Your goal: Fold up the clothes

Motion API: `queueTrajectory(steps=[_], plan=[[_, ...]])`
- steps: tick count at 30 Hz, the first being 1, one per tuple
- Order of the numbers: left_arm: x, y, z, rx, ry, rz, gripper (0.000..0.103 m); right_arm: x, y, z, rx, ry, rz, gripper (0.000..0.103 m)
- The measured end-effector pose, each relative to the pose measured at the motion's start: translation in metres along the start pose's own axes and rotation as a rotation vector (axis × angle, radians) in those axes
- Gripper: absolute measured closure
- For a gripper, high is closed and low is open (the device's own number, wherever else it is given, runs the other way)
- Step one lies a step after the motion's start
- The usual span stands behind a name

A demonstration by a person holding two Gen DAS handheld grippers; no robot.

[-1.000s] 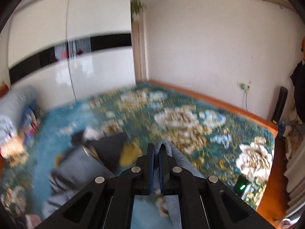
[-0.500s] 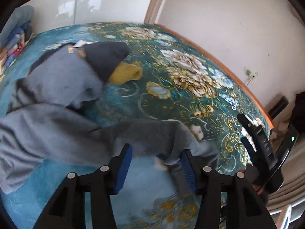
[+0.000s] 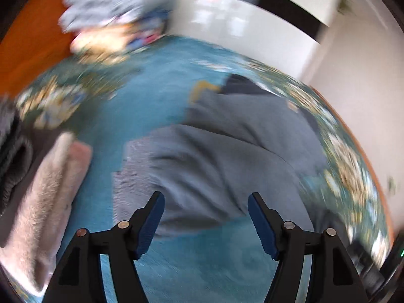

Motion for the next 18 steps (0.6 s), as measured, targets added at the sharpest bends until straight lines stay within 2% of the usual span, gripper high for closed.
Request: queueTrajectory(steps=[3,5,8,10,12,16,17,18], plan=[[-0.015,-0.029,0.029,-0.034,0.110,0.007,0.031,0.018,-0.021,0.014,0.029,0.066,0.095,0.000],[-0.026,-0.046,0.043,-0.078,0.138,-0.004,0.031,0.029,-0.033,0.020,0.046,0.099,0.151,0.000],[-0.041,-0.073,0.056,-0.115,0.136,0.011,0.030,0.027,-0.033,0.007,0.034,0.020,0.142,0.000],[-0.042,-0.088,0.053,-0.084,0.169,0.047,0.030,0.026,-0.033,-0.002,0.026,-0.033,0.136,0.003],[-0.044,-0.104,0.059,-0.052,0.215,0.076,0.030,0.025,-0.034,-0.010,0.018,-0.086,0.130,0.011],[-0.051,-0.125,0.070,-0.034,0.286,0.103,0.031,0.023,-0.034,-0.028,0.002,-0.191,0.117,0.036],[-0.051,-0.127,0.073,-0.041,0.296,0.110,0.033,0.022,-0.034,-0.032,-0.003,-0.215,0.114,0.043],[-0.051,-0.127,0.072,-0.057,0.291,0.110,0.043,0.022,-0.034,-0.033,-0.011,-0.226,0.113,0.048]])
Point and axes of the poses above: each gripper's, at about its wrist camera, not at the fingertips, and y roughly against the way its jaws point, z to its left, x to its underside, the point moved 8 cm from there along -y, roughly the way its jaws point, and after that the axes turned 1 degree about -z, right-handed, at the moved point
